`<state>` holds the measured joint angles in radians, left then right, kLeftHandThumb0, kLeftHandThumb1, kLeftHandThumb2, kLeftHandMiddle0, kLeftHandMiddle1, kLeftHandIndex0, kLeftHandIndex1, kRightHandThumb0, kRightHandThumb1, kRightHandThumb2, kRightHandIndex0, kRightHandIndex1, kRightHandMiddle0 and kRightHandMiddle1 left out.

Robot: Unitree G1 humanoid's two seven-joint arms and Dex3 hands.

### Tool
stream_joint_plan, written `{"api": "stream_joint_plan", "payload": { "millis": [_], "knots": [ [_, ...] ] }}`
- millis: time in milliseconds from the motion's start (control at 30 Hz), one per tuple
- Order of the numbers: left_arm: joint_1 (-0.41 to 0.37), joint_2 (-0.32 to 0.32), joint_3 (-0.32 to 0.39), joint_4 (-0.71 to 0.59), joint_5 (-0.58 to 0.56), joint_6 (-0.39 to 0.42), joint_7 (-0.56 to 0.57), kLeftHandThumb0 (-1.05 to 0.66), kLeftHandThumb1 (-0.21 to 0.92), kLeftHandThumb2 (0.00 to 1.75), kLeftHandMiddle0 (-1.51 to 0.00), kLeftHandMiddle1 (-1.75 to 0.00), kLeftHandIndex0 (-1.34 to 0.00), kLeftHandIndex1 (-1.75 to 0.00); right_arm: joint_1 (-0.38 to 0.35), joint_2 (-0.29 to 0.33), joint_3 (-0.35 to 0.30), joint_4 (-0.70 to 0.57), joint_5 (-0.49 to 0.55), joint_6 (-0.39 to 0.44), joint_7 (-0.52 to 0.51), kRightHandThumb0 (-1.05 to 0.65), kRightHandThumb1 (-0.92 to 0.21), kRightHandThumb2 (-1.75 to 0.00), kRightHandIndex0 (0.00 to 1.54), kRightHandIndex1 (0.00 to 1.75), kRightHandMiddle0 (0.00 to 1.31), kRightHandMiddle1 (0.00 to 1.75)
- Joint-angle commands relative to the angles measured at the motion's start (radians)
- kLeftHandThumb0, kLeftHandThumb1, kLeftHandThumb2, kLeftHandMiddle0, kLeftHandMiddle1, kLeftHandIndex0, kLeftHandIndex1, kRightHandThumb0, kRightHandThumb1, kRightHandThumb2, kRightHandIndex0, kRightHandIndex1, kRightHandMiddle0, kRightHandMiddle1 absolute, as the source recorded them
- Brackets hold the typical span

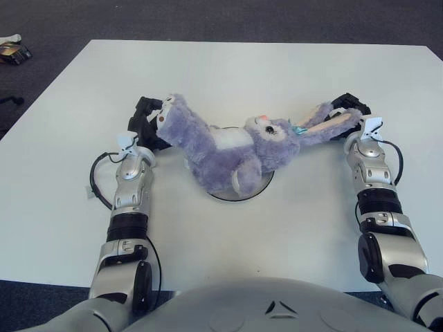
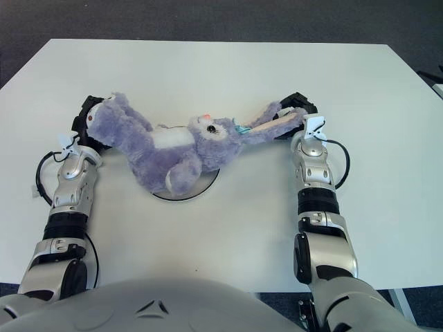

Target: Put the doll into the plate.

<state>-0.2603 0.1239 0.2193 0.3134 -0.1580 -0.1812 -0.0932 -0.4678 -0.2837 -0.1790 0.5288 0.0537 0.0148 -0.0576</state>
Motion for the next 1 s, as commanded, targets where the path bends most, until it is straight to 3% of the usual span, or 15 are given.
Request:
{"api": "stream_joint_plan", "payload": {
  "millis": [0, 500, 967],
  "knots": [
    [0.027, -0.013, 0.005, 0.015, 0.0, -0.009, 0.016, -0.02, 0.3, 1.35, -0.67, -1.73, -0.35, -1.75, 0.021, 0.012, 0.0, 0.047, -0.012, 0.029, -0.01, -0.01, 0.03, -1.71, 0.86, 1.75, 0.65, 1.75],
    [0.026, -0.012, 0.006, 0.036, 0.003, -0.024, 0.03, -0.02, 0.3, 1.36, -0.68, -1.72, -0.36, -1.75, 0.016, 0.02, -0.019, 0.058, 0.0, 0.017, -0.047, -0.01, -0.01, -1.67, 0.83, 1.74, 0.61, 1.75],
    [0.022, -0.014, 0.014, 0.061, -0.017, -0.032, 0.016, -0.02, 0.29, 1.36, -0.68, -1.73, -0.36, -1.75, 0.045, 0.03, -0.032, -0.011, 0.003, -0.003, -0.047, -0.01, 0.07, -1.74, 0.9, 1.75, 0.7, 1.7]
  ]
}}
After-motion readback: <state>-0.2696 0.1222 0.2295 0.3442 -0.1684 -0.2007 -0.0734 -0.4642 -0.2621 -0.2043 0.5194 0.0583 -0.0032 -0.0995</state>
